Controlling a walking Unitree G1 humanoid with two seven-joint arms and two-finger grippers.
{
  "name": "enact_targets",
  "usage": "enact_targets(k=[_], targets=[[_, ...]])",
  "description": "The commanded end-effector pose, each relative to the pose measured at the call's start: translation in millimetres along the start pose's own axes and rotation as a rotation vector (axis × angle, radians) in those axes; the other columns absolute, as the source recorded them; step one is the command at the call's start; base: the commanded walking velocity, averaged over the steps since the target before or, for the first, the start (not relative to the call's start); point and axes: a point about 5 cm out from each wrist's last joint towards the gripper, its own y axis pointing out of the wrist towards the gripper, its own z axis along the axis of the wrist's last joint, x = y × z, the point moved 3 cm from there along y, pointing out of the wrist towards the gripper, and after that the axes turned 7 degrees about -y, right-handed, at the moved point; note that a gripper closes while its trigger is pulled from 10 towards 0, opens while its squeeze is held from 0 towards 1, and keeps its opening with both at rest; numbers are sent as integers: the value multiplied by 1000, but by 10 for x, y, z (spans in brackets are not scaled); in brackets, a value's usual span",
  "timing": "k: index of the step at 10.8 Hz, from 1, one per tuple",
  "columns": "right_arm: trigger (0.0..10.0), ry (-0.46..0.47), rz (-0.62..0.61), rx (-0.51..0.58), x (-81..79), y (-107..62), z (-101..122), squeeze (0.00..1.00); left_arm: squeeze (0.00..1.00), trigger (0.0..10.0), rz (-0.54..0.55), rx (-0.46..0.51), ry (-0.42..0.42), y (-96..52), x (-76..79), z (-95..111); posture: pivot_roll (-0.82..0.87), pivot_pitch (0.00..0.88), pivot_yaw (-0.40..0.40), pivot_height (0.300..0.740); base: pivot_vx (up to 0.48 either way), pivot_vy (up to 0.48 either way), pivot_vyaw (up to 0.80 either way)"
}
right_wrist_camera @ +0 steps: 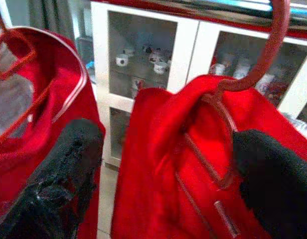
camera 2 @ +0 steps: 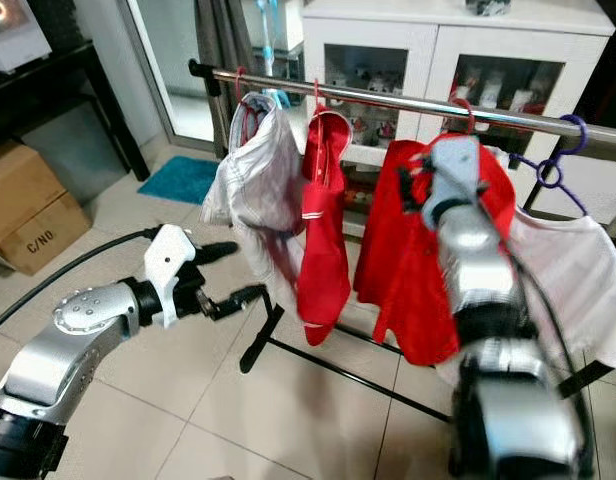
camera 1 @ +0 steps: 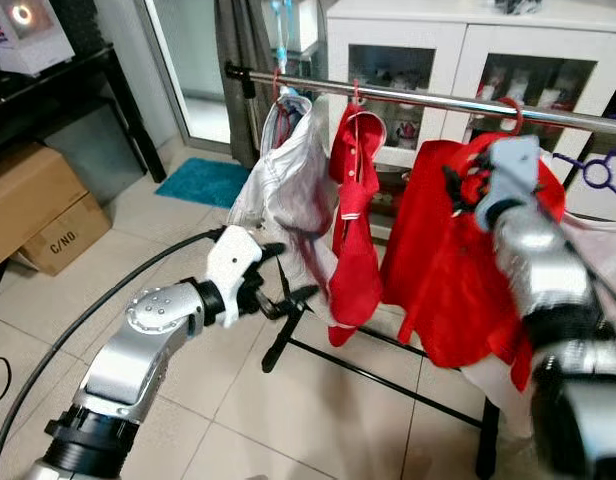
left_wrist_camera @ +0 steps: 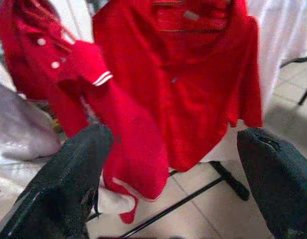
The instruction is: Hang hanger
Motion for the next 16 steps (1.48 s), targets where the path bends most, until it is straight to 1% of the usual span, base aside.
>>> enact_targets(k=[1, 2, 4, 6, 7, 8, 9, 10, 11, 12, 13, 14, 15, 16], targets=[[10000, -5, 27, -10, 0, 28, -2, 0, 259, 10000, -25, -4, 2, -13, 35, 15, -103, 0, 96, 740, 0, 0, 0], [10000, -25, 39, -28, 36, 57, -7, 0, 263, 10000, -28, -5, 3, -15, 42, 19, -102, 0, 94, 740, 0, 0, 0], [10000, -40, 21, -55, 170, 99, -7, 0, 259, 10000, -34, -12, 5, -22, 48, 6, -102, 0, 98, 740, 0, 0, 0], [10000, -43, 29, -93, 208, 121, -57, 0, 267, 10000, -42, -20, 5, -8, 43, -10, -106, 0, 106, 740, 0, 0, 0], [8902, -53, 39, -113, 206, 124, -91, 0, 267, 10000, -44, -23, 6, -1, 37, -17, -106, 0, 106, 740, 0, 0, 0], [5647, -41, 58, -120, 187, 127, -108, 0, 267, 10000, -45, -24, 7, 4, 33, -23, -105, 0, 107, 740, 0, 0, 0], [3882, -40, 84, -131, 146, 130, -129, 0, 267, 10000, -46, -24, 9, 1, 28, -27, -104, 0, 107, 740, 0, 0, 0], [2510, -52, 94, -143, 115, 137, -139, 0, 271, 10000, -46, -24, 11, -9, 20, -34, -101, 0, 105, 740, 0, 0, 0], [2078, -53, 90, -144, 105, 147, -118, 0, 271, 10000, -46, -24, 13, -17, 14, -41, -99, 0, 103, 740, 0, 0, 0], [1725, -49, 85, -148, 99, 158, -95, 0, 275, 10000, -45, -25, 16, -21, 5, -48, -97, 0, 103, 740, 0, 0, 0], [1725, -50, 67, -153, 118, 166, -71, 0, 267, 10000, -45, -26, 18, -20, -4, -51, -97, 0, 103, 740, 0, 0, 0], [1216, -38, 46, -154, 146, 175, -32, 0, 267, 10000, -44, -27, 20, -19, -13, -53, -93, 0, 104, 740, 0, 0, 0], [2588, -24, 3, -152, 215, 187, 37, 0, 271, 10000, -43, -31, 26, -19, -22, -51, -84, 0, 105, 740, 0, 0, 0], [4275, -32, -33, -146, 280, 190, 79, 0, 271, 10000, -40, -35, 34, -25, -20, -53, -78, 0, 105, 740, 0, 0, 0]])
